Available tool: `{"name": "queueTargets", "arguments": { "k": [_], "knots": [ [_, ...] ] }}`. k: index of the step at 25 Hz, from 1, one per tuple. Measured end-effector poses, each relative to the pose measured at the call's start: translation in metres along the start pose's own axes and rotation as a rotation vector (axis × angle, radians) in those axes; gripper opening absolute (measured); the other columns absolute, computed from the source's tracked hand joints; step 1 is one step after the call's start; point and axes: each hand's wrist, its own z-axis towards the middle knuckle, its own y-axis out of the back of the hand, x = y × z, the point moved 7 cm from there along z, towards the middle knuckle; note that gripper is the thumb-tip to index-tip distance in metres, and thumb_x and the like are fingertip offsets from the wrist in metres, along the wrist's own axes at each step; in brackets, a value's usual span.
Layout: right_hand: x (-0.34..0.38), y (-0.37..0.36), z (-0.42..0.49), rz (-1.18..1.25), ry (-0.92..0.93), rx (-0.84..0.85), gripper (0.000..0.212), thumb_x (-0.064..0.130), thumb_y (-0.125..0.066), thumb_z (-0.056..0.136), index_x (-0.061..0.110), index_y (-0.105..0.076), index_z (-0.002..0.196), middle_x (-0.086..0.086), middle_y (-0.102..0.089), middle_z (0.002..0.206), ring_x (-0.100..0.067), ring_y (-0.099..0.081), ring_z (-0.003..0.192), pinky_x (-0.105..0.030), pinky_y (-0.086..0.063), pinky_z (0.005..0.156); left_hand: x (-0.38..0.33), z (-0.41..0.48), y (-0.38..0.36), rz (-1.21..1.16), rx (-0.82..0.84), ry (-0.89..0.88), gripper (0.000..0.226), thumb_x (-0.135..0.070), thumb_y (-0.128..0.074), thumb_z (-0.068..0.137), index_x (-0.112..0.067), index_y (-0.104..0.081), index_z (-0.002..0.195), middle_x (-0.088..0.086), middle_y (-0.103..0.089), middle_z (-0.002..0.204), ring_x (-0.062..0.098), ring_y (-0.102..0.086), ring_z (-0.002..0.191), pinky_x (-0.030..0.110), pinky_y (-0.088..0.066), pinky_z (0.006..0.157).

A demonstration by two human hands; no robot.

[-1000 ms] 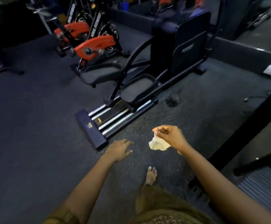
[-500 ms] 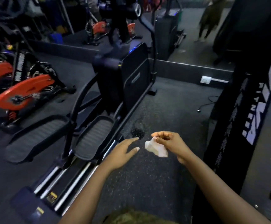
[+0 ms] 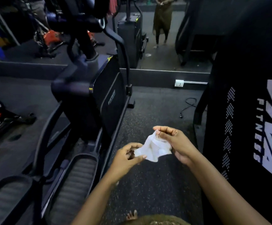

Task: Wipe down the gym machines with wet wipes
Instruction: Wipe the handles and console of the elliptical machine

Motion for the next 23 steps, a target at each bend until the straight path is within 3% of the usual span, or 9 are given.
{"name": "queueTargets", "arguments": {
  "k": [2,5,8,11,13,15,19,21,23],
  "knots": [
    [0.003,-0.004,0.020,0.062,-0.026,-0.052,0.016,0.005,-0.057,0.088,0.013,-0.068,0.098,-0.003,-0.070,0.085,-0.012,-0.064,0.077,-0.023,-0.055,0.065,-0.008,0.024,0.013,-0.096,-0.040,0.029,0.021,-0.001,-0.071,0.081,-0.017,-0.066,0.093,0.000,-0.072,0.088,0.011,-0.066,0.073,0.025,-0.054,0.065],
    [-0.001,-0.004,0.040,0.037,-0.063,-0.105,0.019,0.004,-0.053,0.092,0.015,-0.067,0.098,-0.001,-0.070,0.087,-0.009,-0.064,0.074,-0.021,-0.053,0.060,-0.025,0.048,0.031,-0.247,-0.090,0.052,0.018,0.003,-0.061,0.086,-0.010,-0.065,0.098,0.002,-0.073,0.086,0.009,-0.068,0.074,0.023,-0.056,0.064],
    [0.005,-0.013,0.054,-0.200,-0.022,0.022,0.037,-0.008,-0.047,0.089,0.021,-0.066,0.102,0.002,-0.067,0.101,-0.008,-0.063,0.092,-0.019,-0.052,0.076,-0.039,0.061,0.048,-0.306,-0.161,0.045,0.025,0.001,-0.061,0.087,-0.014,-0.063,0.107,0.004,-0.069,0.082,0.013,-0.066,0.078,0.027,-0.054,0.071],
    [0.037,-0.041,0.064,-0.393,0.197,0.156,0.040,-0.006,-0.056,0.084,0.025,-0.063,0.108,0.008,-0.066,0.111,-0.002,-0.060,0.106,-0.018,-0.047,0.092,-0.058,0.071,0.057,-0.272,-0.185,-0.004,0.029,0.001,-0.063,0.085,-0.017,-0.062,0.108,0.003,-0.068,0.077,0.014,-0.065,0.077,0.031,-0.050,0.074],
    [0.056,-0.061,0.072,-0.462,0.351,0.116,0.033,0.011,-0.073,0.078,0.027,-0.063,0.106,0.008,-0.069,0.104,-0.003,-0.064,0.097,-0.023,-0.052,0.088,-0.070,0.076,0.063,-0.224,-0.246,-0.037,0.024,0.001,-0.064,0.084,-0.016,-0.065,0.101,0.001,-0.070,0.075,0.013,-0.067,0.075,0.030,-0.052,0.072],
    [0.066,-0.074,0.076,-0.573,0.462,-0.005,0.043,0.024,-0.081,0.069,0.030,-0.060,0.106,0.010,-0.067,0.098,-0.003,-0.064,0.089,-0.024,-0.055,0.079,-0.077,0.079,0.074,-0.243,-0.367,-0.047,0.013,-0.001,-0.067,0.082,-0.013,-0.067,0.089,0.003,-0.071,0.076,0.016,-0.067,0.075,0.033,-0.054,0.073],
    [0.074,-0.086,0.072,-0.609,0.610,-0.123,0.048,0.018,-0.078,0.074,0.033,-0.054,0.113,0.011,-0.066,0.087,-0.001,-0.065,0.080,-0.015,-0.053,0.069,-0.082,0.073,0.089,-0.405,-0.453,-0.015,0.007,-0.007,-0.067,0.084,-0.002,-0.064,0.088,0.015,-0.071,0.078,0.019,-0.068,0.066,0.028,-0.057,0.059],
    [0.073,-0.086,0.077,-0.508,0.546,-0.138,0.031,0.012,-0.073,0.079,0.025,-0.062,0.105,0.006,-0.069,0.081,-0.002,-0.066,0.076,-0.016,-0.053,0.067,-0.081,0.070,0.094,-0.417,-0.449,0.008,0.010,-0.009,-0.065,0.085,-0.001,-0.064,0.091,0.014,-0.071,0.077,0.014,-0.067,0.061,0.023,-0.055,0.052],
    [0.056,-0.083,0.089,-0.151,0.272,-0.092,0.021,0.008,-0.068,0.082,0.016,-0.065,0.102,-0.002,-0.072,0.082,-0.012,-0.068,0.076,-0.023,-0.055,0.063,-0.074,0.070,0.098,-0.476,-0.457,0.068,0.010,-0.011,-0.063,0.087,-0.003,-0.064,0.092,0.010,-0.069,0.076,0.010,-0.065,0.057,0.021,-0.053,0.050]
  ]
}}
